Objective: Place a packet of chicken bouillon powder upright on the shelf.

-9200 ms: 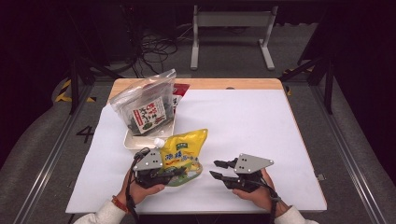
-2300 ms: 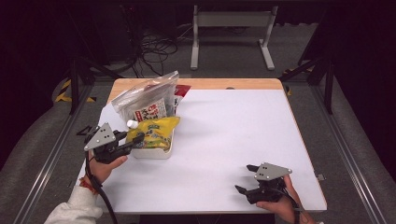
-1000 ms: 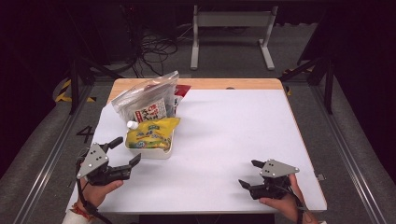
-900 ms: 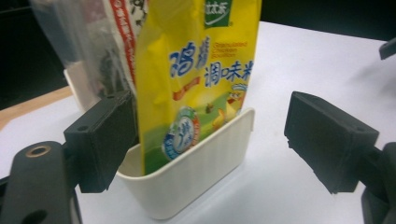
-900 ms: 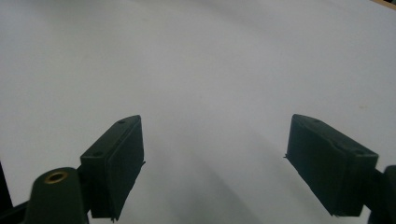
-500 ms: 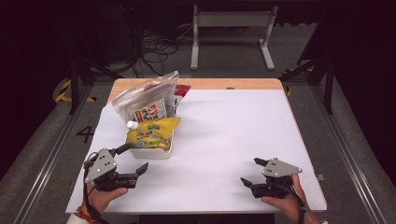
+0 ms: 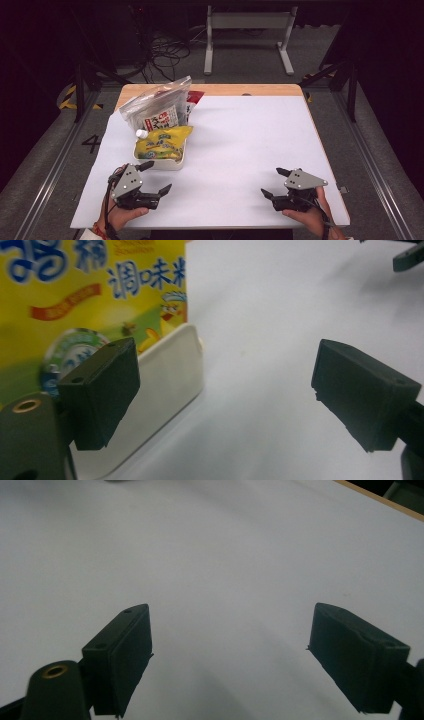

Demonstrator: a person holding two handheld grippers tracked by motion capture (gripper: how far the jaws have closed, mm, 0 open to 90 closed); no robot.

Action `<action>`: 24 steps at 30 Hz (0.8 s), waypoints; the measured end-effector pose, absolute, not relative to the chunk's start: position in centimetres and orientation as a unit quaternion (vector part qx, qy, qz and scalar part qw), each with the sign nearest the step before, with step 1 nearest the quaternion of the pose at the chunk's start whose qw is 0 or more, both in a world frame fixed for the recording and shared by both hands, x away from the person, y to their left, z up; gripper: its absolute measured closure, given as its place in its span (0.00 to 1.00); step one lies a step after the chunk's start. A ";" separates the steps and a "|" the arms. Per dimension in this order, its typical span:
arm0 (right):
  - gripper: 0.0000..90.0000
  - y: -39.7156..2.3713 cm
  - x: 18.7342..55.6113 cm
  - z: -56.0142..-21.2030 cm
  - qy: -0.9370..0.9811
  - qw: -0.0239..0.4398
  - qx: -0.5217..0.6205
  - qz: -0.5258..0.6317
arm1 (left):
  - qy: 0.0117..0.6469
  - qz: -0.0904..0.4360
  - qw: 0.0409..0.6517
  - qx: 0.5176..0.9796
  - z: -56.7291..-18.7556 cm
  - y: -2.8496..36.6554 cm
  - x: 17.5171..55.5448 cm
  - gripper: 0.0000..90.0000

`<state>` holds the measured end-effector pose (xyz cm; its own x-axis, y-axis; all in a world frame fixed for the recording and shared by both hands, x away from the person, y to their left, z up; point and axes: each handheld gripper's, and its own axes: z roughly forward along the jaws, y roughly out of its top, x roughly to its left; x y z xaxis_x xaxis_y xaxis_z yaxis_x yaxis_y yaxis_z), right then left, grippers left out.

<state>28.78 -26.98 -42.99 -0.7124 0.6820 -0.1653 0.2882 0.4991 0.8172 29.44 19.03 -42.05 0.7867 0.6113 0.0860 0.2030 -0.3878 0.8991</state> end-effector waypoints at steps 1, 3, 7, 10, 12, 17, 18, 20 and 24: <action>0.19 -27.0 28.7 -43.0 0.831 0.244 0.292 0.406 | 0.249 0.206 0.491 0.809 -42.2 18.8 29.5 0.14; 0.19 -27.1 28.7 -43.0 0.831 0.246 0.292 0.405 | 0.244 0.204 0.488 0.813 -42.4 18.5 29.6 0.14; 0.18 -27.5 28.6 -43.0 0.830 0.249 0.296 0.401 | 0.236 0.195 0.473 0.826 -43.1 17.2 29.9 0.13; 0.18 -27.9 28.5 -43.0 0.829 0.250 0.301 0.399 | 0.231 0.187 0.462 0.836 -43.7 16.5 30.0 0.13; 0.17 -28.2 28.4 -43.1 0.830 0.254 0.302 0.395 | 0.229 0.180 0.456 0.841 -44.1 16.2 30.2 0.12; 0.17 -29.0 28.3 -43.5 0.829 0.254 0.310 0.390 | 0.230 0.174 0.443 0.849 -44.7 15.7 30.6 0.10; 0.17 -29.1 28.2 -43.6 0.829 0.253 0.312 0.389 | 0.229 0.173 0.441 0.850 -44.7 15.6 30.7 0.10; 0.16 -29.3 28.2 -43.7 0.830 0.255 0.313 0.384 | 0.227 0.167 0.438 0.854 -44.9 15.5 30.8 0.10; 0.16 -29.4 28.2 -43.9 0.832 0.255 0.313 0.381 | 0.229 0.164 0.430 0.858 -45.2 15.4 30.9 0.10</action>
